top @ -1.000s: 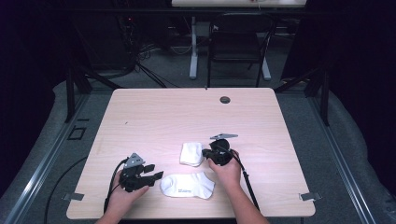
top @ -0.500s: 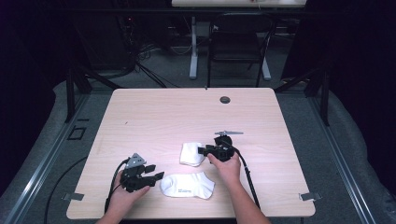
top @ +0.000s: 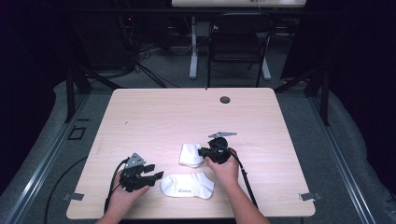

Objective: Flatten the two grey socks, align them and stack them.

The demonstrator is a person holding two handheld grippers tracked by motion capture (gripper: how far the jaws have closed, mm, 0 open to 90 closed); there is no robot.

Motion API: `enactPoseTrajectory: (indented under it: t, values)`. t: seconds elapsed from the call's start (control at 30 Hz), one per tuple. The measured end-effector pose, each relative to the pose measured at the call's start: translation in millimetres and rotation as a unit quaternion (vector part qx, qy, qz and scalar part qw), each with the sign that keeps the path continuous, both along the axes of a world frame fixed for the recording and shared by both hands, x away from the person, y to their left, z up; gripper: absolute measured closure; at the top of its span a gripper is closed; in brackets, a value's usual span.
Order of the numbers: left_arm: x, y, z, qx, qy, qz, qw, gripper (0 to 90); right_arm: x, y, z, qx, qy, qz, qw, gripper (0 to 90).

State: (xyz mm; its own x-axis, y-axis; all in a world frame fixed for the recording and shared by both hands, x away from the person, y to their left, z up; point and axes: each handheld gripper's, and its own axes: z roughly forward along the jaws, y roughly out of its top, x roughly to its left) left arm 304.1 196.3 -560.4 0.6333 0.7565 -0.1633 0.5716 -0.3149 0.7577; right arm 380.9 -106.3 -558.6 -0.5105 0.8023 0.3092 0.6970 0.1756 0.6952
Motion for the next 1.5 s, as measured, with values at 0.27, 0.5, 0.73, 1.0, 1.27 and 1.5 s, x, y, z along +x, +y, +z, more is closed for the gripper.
enactPoseTrajectory:
  t: [0.27,0.5,0.73,1.0,1.27,1.5]
  values:
    - [-0.3,0.3,0.3,0.001,0.001,-0.001,1.0,48.7,-8.3,-0.9,25.8,-0.057,-0.033,0.02,0.9976,84.2]
    - [-0.5,-0.3,0.3,-0.001,0.002,0.0,1.0,48.7,-10.8,8.5,47.2,-0.06,-0.048,0.042,0.9961,84.2]
    - [1.3,2.3,0.9,-0.002,0.001,0.004,1.0,48.7,-6.0,40.9,57.3,-0.064,-0.03,0.077,0.9945,83.7]
    - [4.4,8.7,1.9,-0.002,-0.002,0.014,0.9999,48.7,4.7,77.5,42.9,-0.055,-0.001,0.087,0.9947,81.6]
    - [7.0,13.6,2.5,-0.002,-0.003,0.026,0.9996,48.7,1.6,92.9,39.0,0.024,-0.007,0.107,0.9939,66.6]
    - [9.0,16.6,2.3,0.001,-0.005,0.039,0.9992,48.7,5.0,67.7,42.7,0.01,-0.036,0.063,0.9973,65.8]
